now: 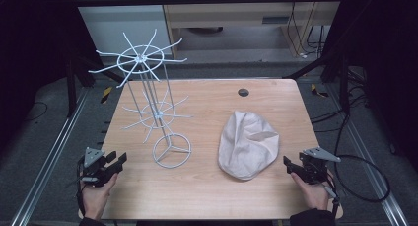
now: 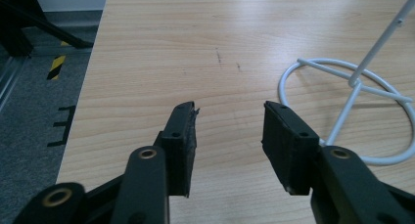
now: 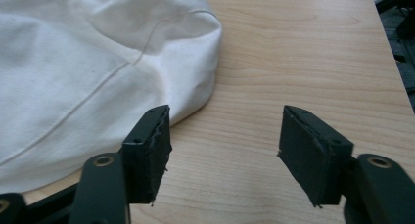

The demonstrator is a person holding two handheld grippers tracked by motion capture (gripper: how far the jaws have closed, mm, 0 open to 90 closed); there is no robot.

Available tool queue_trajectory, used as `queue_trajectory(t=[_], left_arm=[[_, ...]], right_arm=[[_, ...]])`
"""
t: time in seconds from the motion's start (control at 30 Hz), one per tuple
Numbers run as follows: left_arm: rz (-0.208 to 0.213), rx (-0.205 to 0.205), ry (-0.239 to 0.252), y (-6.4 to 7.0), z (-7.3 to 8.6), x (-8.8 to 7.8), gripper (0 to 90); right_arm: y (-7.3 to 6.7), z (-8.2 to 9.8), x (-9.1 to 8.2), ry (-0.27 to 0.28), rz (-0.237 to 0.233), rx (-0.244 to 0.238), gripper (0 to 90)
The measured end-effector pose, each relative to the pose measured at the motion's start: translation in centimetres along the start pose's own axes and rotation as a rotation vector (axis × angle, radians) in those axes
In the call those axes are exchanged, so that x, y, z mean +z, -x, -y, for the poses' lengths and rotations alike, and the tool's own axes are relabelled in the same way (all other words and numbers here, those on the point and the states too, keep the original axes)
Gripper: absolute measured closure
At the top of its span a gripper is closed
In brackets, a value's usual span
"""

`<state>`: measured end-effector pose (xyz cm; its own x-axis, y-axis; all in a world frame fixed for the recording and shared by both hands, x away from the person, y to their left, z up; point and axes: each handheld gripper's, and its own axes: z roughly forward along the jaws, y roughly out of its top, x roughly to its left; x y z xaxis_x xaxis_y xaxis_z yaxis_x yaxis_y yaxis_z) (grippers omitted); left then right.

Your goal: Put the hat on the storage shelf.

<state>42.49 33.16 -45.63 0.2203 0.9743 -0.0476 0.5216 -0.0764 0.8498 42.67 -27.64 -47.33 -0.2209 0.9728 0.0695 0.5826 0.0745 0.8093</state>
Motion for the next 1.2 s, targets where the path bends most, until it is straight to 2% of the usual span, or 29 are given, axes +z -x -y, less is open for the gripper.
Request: queue_trajectory(t=[0.07, 0.1, 0.2, 0.27, 0.4, 0.6, 0.77, 0.87, 1.07, 1.2], left_arm=[[-0.002, 0.007, -0.002, 0.1, 0.0, 0.0, 61.0], [0.001, 0.009, -0.012, 0.3, 0.0, 0.0, 62.5], [0.008, 0.008, -0.02, 0.3, 0.1, 0.0, 68.0], [0.017, 0.009, -0.029, 0.3, 0.1, 0.0, 69.7], [0.018, 0.023, -0.043, 0.3, 0.2, 0.0, 75.4], [0.013, 0.022, -0.052, 0.5, 0.1, 0.1, 80.8], [0.01, 0.021, -0.046, 0.5, 0.1, -0.1, 83.0], [0.006, 0.023, -0.049, 0.5, 0.1, 0.0, 83.7], [0.0, 0.025, -0.056, 0.5, 0.2, 0.1, 83.7], [-0.018, 0.018, -0.037, 0.5, 0.1, -0.1, 85.0]], right_arm=[[-0.1, 0.0, -0.1, 0.004, -0.003, -0.006, 41.0], [-0.5, -0.3, -0.3, 0.011, -0.023, -0.023, 45.1], [-1.2, -0.9, -0.9, 0.031, -0.053, -0.029, 52.5], [-1.5, -1.1, -1.1, 0.036, -0.067, -0.028, 54.3], [-2.7, -1.8, -1.5, 0.04, -0.11, -0.06, 65.1], [-4.6, -2.6, -1.9, 0.044, -0.19, -0.086, 79.4], [-6.0, -3.3, -2.2, 0.055, -0.251, -0.103, 87.8], [-7.2, -3.8, -2.3, 0.063, -0.286, -0.128, 90.0], [-8.4, -4.4, -2.0, 0.063, -0.306, -0.146, 90.0], [-9.8, -4.9, -1.5, 0.06, -0.33, -0.165, 90.0]])
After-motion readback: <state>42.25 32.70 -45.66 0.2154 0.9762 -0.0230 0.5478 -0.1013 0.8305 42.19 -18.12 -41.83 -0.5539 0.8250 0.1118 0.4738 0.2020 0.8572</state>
